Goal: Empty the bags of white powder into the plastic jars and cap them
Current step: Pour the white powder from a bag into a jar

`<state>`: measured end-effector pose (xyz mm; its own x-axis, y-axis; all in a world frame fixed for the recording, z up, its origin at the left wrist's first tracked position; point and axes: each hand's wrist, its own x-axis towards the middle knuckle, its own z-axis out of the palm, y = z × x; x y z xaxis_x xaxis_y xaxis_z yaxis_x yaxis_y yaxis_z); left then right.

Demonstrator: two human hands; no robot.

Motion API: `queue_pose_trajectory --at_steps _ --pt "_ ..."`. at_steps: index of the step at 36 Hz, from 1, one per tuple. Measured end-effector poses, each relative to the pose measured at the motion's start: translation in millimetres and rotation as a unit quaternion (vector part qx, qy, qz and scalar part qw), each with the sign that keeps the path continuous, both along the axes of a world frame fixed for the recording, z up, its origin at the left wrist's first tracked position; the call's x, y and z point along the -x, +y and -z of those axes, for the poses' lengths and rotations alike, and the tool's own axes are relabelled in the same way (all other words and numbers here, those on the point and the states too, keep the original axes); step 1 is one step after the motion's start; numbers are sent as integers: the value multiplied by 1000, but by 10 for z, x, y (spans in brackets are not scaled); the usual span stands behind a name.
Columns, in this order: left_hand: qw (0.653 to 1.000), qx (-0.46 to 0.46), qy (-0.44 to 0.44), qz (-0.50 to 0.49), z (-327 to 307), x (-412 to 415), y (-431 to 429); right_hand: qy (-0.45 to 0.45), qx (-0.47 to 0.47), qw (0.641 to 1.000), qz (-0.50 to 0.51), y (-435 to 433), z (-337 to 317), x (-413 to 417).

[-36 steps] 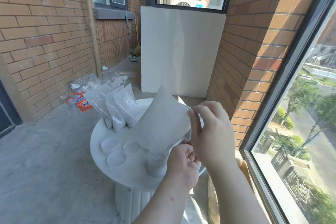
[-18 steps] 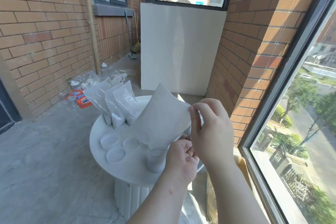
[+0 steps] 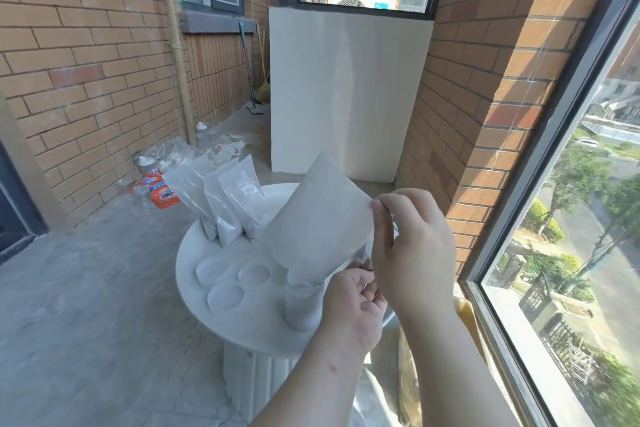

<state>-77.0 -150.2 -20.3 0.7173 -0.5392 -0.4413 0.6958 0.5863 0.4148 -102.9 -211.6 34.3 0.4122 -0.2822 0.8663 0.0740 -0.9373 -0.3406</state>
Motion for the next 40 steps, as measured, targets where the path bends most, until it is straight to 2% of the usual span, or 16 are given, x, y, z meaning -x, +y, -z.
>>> queue_pose_trajectory --at_steps 16,25,40 --pt "1000 -17 -10 20 26 -12 -21 -6 1 1000 -16 8 -15 -4" --pt "1000 15 2 17 17 -11 -20 8 -7 1000 -23 6 1 -22" --pt "1000 -15 3 10 -30 24 -11 23 -11 1000 -17 -13 8 -14"
